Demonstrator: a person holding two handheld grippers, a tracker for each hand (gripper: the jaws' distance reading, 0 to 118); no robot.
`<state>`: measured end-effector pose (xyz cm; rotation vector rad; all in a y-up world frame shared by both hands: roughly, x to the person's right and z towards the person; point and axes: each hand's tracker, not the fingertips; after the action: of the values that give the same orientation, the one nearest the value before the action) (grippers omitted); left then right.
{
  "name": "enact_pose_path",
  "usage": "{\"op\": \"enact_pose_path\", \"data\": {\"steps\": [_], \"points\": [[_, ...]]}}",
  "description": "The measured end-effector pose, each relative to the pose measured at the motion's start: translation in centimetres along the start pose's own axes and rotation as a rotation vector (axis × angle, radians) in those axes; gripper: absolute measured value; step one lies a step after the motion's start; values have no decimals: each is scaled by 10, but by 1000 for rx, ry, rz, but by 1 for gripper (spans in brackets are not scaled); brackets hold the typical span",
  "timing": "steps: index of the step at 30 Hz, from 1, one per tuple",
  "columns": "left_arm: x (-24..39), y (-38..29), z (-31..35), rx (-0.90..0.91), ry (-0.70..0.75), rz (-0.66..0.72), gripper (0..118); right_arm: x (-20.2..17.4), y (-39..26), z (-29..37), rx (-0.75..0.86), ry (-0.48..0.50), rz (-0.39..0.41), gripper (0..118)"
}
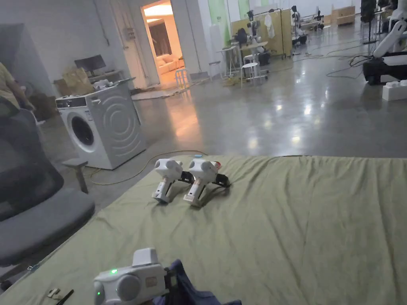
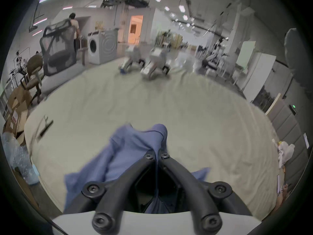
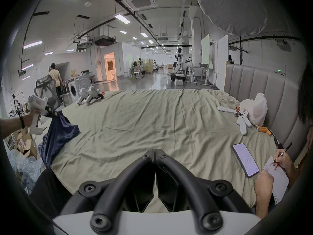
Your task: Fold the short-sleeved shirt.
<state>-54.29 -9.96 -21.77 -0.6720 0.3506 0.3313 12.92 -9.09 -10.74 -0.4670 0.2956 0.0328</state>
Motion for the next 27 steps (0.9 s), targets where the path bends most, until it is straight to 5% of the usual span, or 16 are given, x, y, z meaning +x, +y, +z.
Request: {"op": "enact_pose_path", "data": {"steps": [6, 12, 20, 27], "points": [[92, 52, 38, 162, -139, -86, 0, 18, -10, 32, 49, -33, -55, 0], [246, 23, 34, 133, -329, -295, 0, 37, -19, 61, 73, -105, -102, 0], [434, -156, 40, -64, -735, -497, 0, 58, -28, 95, 89, -192, -103, 0], [521, -299, 78, -267, -903, -616, 0, 72, -47, 111, 68, -245, -161, 0]]}}
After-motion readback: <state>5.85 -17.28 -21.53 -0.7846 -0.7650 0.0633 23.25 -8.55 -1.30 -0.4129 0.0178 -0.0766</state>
